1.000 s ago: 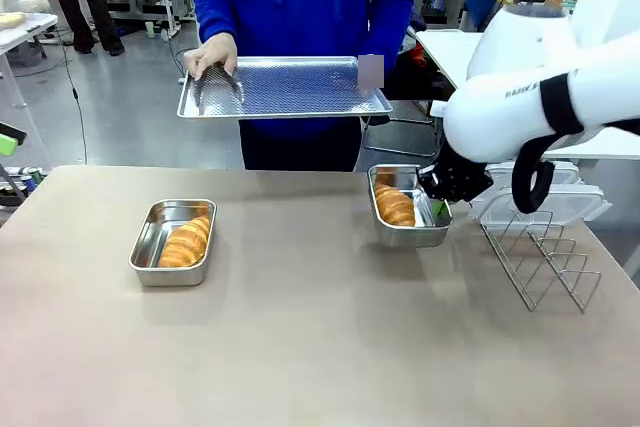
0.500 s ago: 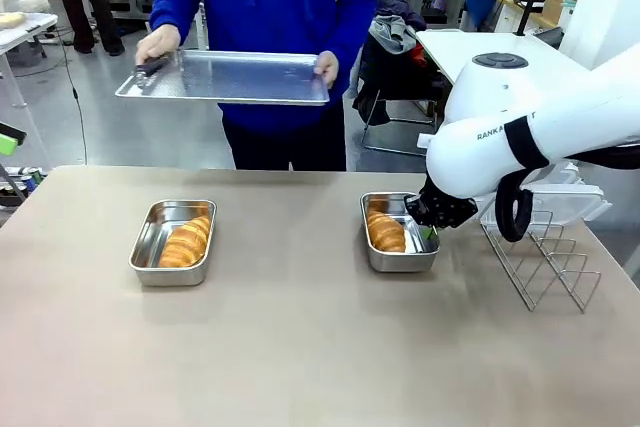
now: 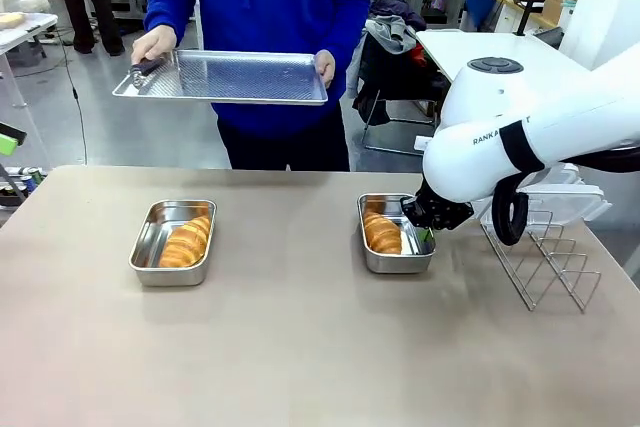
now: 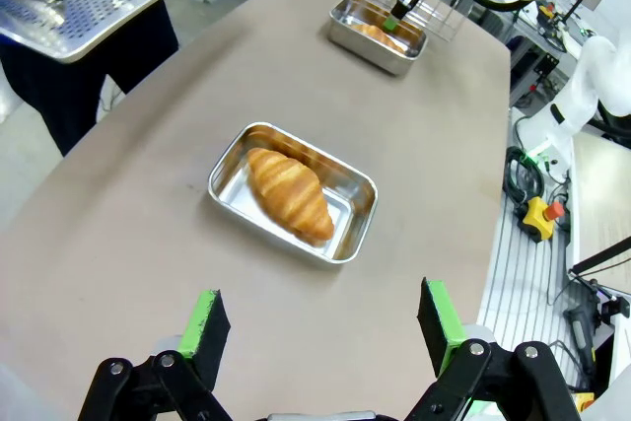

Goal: Place the bread in airtight containers.
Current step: Once an object is inside an Airtight Container , place the container in the center of the table.

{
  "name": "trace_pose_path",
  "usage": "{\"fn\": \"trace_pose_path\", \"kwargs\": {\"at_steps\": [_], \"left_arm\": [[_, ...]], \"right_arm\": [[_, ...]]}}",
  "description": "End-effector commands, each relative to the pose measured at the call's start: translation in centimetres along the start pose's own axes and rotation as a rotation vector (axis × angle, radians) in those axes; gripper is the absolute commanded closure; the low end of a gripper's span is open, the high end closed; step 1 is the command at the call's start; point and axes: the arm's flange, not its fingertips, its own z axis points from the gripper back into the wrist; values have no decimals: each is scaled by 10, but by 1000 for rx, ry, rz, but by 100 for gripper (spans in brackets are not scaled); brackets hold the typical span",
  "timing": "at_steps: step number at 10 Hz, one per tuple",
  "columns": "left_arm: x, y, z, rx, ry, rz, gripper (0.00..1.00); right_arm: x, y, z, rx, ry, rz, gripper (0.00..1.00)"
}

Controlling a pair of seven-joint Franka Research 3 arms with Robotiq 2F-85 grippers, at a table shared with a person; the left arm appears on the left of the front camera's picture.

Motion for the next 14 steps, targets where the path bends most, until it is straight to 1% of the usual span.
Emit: {"fn": "trace_pose_path", "kwargs": {"at_steps": [1,2,4,5,6,7,8,9,10,11,12,14], "left_arm": [[0,-2,3,-9,0,-17,0],[0,-2,3,-9,0,-17,0],[0,-2,3,-9,0,-17,0],[0,-2,3,-9,0,-17,0],[0,-2,3,-9,0,-17,0],[0,-2,3,-9,0,-17,0],[0,-2,3,-9,0,-17,0],[0,-2,3,-9,0,-17,0],[0,-2,3,-9,0,-17,0],[0,-2,3,-9,0,-17,0],[0,-2,3,-9,0,-17,0],[0,-2,3,-9,0,-17,0]], "right_arm": [[0,4,-4,-40,-36,-38,39],[-1,4,-4,-41,-36,-43,0],[0,2,8,-36,-63,-45,0],[0,0,21,-28,-90,-41,15],[-1,0,38,-22,-131,-20,6],[-3,-3,57,4,-176,17,0],[-5,-10,83,74,-234,82,0],[-5,-24,114,180,-288,171,0],[0,-48,149,286,-366,273,0],[5,-73,171,350,-431,393,0],[8,-97,186,487,-438,493,0],[13,-137,197,642,-424,659,0]]}}
